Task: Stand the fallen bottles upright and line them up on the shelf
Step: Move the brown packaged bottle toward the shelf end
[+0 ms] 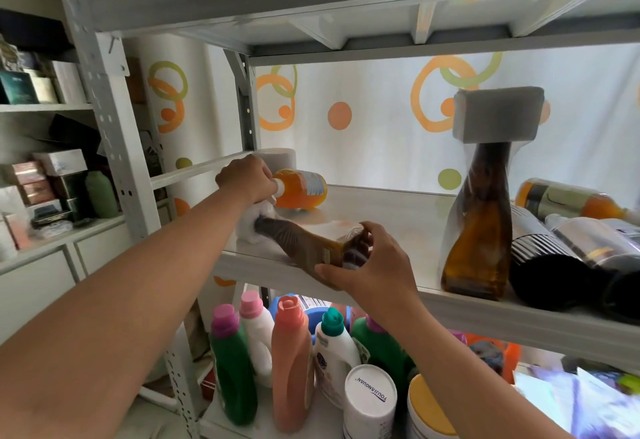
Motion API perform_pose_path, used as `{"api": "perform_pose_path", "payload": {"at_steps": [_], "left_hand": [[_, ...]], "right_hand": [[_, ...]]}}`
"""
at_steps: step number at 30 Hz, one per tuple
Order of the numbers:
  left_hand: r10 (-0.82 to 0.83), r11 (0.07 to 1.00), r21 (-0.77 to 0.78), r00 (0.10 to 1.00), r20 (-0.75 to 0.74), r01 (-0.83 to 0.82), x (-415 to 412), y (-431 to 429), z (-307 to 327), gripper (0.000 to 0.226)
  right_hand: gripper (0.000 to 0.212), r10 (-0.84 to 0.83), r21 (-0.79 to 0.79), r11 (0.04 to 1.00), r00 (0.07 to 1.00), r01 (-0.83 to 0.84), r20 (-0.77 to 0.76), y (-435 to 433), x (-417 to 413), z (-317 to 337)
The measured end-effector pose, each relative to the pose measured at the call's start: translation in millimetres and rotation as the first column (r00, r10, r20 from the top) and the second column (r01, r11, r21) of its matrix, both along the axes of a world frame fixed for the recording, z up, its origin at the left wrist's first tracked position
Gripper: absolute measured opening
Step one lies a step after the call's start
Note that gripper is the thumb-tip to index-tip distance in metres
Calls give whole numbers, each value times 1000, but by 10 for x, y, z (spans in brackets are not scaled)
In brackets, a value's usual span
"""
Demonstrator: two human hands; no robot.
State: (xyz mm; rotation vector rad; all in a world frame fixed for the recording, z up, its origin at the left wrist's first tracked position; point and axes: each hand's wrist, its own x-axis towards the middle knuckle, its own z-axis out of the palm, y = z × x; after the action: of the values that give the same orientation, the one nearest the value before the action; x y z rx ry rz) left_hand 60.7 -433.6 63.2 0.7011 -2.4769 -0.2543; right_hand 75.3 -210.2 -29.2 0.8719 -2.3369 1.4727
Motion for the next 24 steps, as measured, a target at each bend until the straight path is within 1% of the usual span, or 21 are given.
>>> {"api": "perform_pose_path", "payload": {"at_steps": [4,7,9,11,14,16,19,21,22,24], "left_hand": [[-21,998,52,997,-74,25,-34,-74,68,28],[-17,993,119,999,-47,22,-32,-186,71,29],[-7,980,201,1000,3,6,-21,-285,7,29],[-4,953,303,1000,17,-2,-3,-374,-112,29],[-14,905,425,1000,-9,17,29,-472,-297,32],[-46,884,464,998,-51,64,57,-504,-362,34],[-77,880,465,995,-69,100,90,-526,-394,38],[-56,901,427,996,-75,83,118,-512,-389,42],[-21,928,367,994,-110,61,132,-490,-371,40],[35,979,205,963,-269,22,171,-367,-317,31]], "right_hand": [[79,3,6,1000,1000,-3,-1,95,27,-20],[80,-19,4,1000,1000,19,-15,205,51,-50],[82,-54,25,998,997,56,-59,270,76,-69],[84,-80,40,996,991,85,-104,322,108,-75],[83,-101,56,992,978,112,-183,378,157,-40],[83,-99,64,991,971,115,-219,395,183,-23],[82,-79,64,993,972,95,-223,405,202,-31],[83,-81,53,994,975,94,-209,405,207,-38],[83,-88,48,994,975,100,-202,403,206,-41],[82,-103,37,993,974,113,-200,394,201,-48]]}}
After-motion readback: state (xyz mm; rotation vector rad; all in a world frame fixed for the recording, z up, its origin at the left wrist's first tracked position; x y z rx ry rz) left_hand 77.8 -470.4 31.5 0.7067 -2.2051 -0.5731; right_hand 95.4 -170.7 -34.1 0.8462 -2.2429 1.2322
